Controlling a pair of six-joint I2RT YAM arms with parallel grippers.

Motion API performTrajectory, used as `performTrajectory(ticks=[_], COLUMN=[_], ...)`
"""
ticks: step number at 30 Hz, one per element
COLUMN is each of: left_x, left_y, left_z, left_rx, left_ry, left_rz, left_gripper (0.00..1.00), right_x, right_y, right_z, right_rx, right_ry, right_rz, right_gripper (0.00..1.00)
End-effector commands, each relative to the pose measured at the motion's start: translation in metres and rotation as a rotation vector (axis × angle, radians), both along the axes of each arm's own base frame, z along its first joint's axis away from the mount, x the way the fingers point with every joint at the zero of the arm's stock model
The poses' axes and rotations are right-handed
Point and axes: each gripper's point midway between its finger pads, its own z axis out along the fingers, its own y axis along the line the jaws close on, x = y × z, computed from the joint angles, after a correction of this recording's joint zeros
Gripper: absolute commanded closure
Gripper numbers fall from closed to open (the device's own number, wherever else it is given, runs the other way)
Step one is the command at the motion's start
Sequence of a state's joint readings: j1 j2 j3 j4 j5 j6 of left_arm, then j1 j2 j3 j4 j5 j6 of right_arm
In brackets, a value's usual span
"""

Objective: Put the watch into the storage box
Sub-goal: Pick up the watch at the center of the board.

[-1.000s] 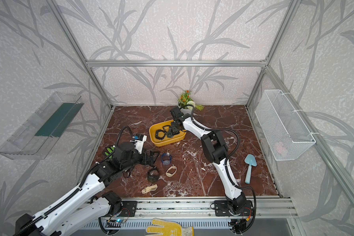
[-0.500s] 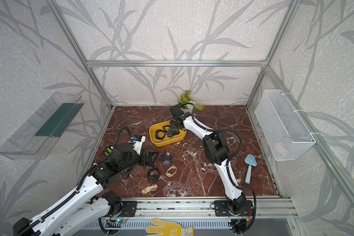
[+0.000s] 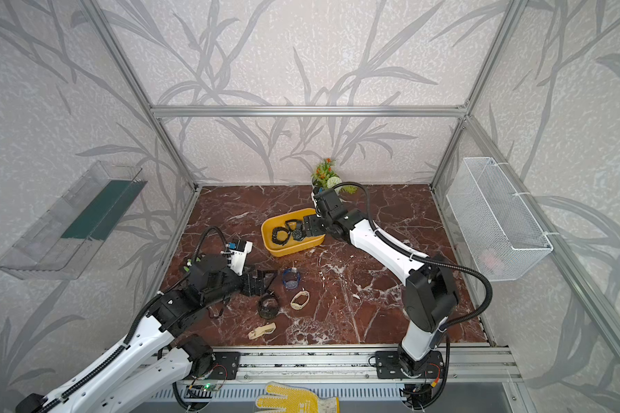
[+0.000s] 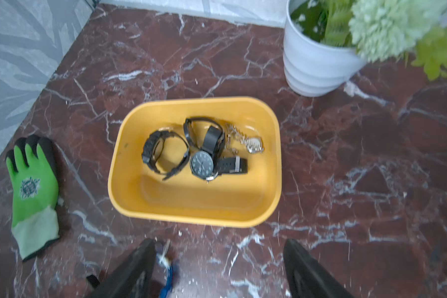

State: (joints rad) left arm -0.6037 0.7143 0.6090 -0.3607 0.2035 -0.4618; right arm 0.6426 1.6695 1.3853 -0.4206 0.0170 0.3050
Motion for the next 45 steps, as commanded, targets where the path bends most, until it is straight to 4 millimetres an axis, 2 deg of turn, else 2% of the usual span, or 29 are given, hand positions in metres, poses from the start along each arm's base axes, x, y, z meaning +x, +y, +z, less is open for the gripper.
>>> performTrajectory(ticks=[1, 6, 10, 14, 17, 22, 27, 31, 37, 45], left_x=[-0.008, -0.019, -0.031, -0.048, -0.059, -0.070, -0.078, -0.083, -0.085, -0.085], left_y=[-0.003, -0.009, -0.011, -0.014, -0.013, -0.011, -0.009, -0.005, -0.005, -0.005], left_z=[-0.010, -0.016, -0.024, -0.031, -0.035, -0.040, -0.044, -0.044, -0.047, -0.050], left_rx=[0.000, 0.028, 0.073, 0.087, 0.089, 0.105, 0.104, 0.105, 0.112, 0.117], left_ry=[0.045, 0.069, 0.093, 0.125, 0.144, 0.176, 0.187, 0.186, 0.187, 0.184], left_rz=[-0.022, -0.054, -0.078, -0.103, -0.115, -0.125, -0.133, -0.131, -0.129, -0.132], left_gripper=[0.01, 0.01, 0.01, 0.01, 0.01, 0.01, 0.01, 0.01, 0.01, 0.01], right_x=[-0.033, -0.090, -0.131, -0.161, -0.175, -0.183, -0.180, -0.175, -0.171, -0.167], right_y=[-0.004, -0.015, -0.014, -0.009, -0.001, 0.013, 0.021, 0.021, 0.032, 0.043], right_z=[0.001, -0.031, -0.054, -0.075, -0.089, -0.101, -0.117, -0.129, -0.141, -0.150], right_rx=[0.033, 0.001, -0.013, -0.047, -0.045, -0.054, -0.053, -0.095, -0.094, -0.091], right_ry=[0.001, 0.091, 0.153, 0.208, 0.252, 0.271, 0.311, 0.318, 0.339, 0.359], right_rz=[0.019, 0.032, 0.049, 0.067, 0.077, 0.081, 0.034, 0.009, 0.011, 0.006], right_gripper=[0.20, 0.21, 0.24, 0.33, 0.39, 0.46, 0.53, 0.55, 0.57, 0.59])
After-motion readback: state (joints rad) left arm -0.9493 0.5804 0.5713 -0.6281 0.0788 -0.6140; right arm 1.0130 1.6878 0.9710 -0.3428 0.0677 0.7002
